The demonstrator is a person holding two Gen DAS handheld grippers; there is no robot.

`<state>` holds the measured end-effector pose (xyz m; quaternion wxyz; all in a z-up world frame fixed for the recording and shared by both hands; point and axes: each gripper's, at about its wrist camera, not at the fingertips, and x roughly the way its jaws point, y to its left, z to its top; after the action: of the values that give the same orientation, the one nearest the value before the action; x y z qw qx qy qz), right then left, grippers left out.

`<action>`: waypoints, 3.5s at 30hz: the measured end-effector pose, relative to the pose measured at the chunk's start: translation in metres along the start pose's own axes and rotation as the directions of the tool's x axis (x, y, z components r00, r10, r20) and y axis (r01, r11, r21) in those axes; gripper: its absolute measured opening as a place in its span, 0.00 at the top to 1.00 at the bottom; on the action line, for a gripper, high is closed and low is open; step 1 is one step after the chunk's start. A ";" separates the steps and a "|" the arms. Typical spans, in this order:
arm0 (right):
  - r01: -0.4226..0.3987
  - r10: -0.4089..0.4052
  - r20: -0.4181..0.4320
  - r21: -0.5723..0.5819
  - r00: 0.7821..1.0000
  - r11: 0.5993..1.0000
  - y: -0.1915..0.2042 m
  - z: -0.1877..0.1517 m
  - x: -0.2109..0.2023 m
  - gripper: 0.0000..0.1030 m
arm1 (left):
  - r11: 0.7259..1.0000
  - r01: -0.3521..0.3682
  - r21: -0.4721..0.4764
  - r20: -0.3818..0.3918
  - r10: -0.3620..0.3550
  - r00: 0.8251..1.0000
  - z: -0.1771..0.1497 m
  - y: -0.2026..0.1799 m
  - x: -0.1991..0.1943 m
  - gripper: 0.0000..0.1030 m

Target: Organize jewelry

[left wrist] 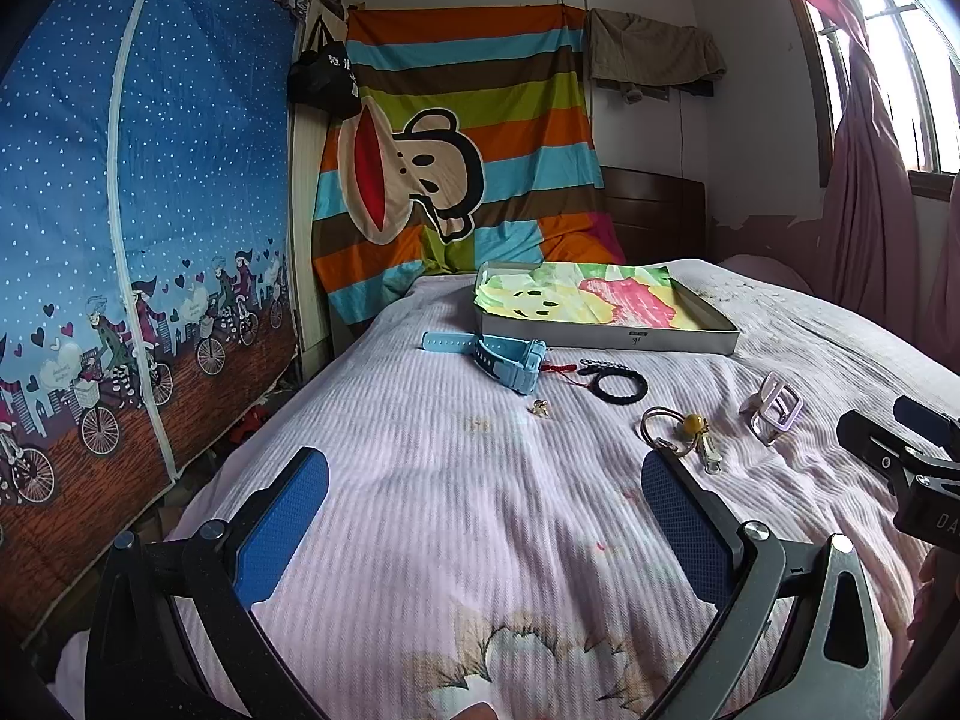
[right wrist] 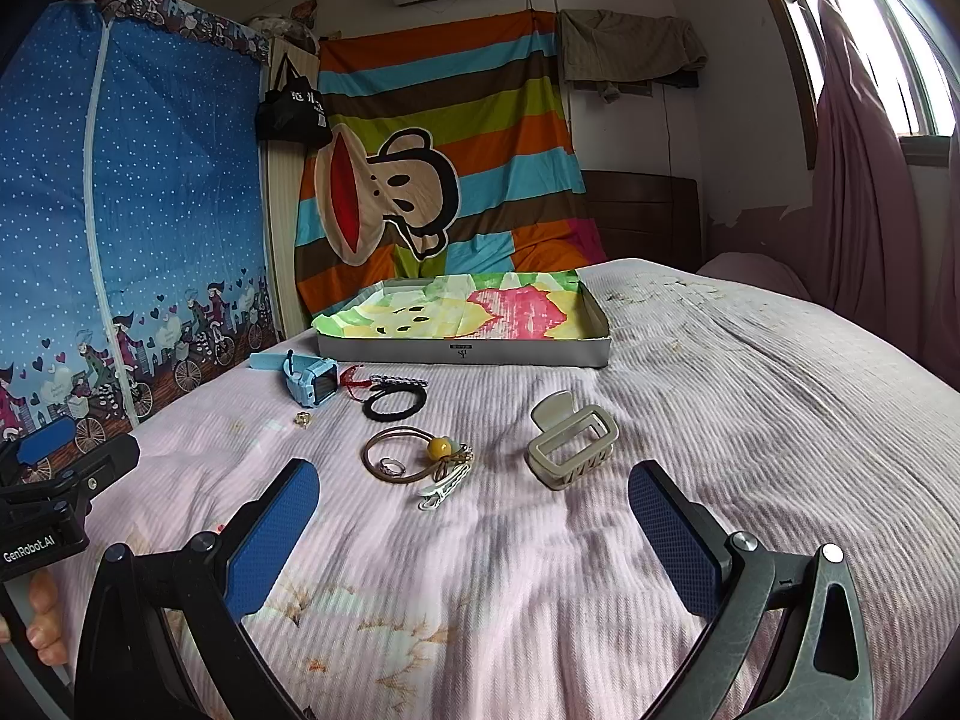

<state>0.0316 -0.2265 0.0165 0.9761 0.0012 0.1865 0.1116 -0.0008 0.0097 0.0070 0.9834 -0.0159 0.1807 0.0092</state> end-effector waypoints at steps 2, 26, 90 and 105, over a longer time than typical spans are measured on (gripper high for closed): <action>0.001 -0.001 0.000 -0.001 1.000 1.000 0.000 0.000 0.000 0.00 | 1.000 -0.001 0.000 0.000 0.001 1.000 0.000 0.001 0.000 0.01; 0.035 -0.051 -0.188 -0.084 0.981 0.996 -0.041 0.037 0.054 0.00 | 0.995 0.088 -0.038 -0.259 -0.095 0.961 0.022 -0.029 0.086 0.02; -0.164 0.168 -0.224 0.039 0.960 0.986 -0.027 0.114 0.282 0.40 | 0.948 0.250 -0.198 -0.280 -0.299 0.912 0.168 -0.006 0.300 0.99; -0.105 0.125 -0.246 0.093 0.961 0.990 -0.032 0.100 0.301 0.25 | 0.963 0.179 -0.203 -0.333 -0.240 0.912 0.139 0.020 0.322 0.95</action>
<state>0.3477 -0.1885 -0.0011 0.9357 0.0364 0.3124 0.1598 0.3493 0.0380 0.0212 0.9250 -0.1197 0.3508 -0.0842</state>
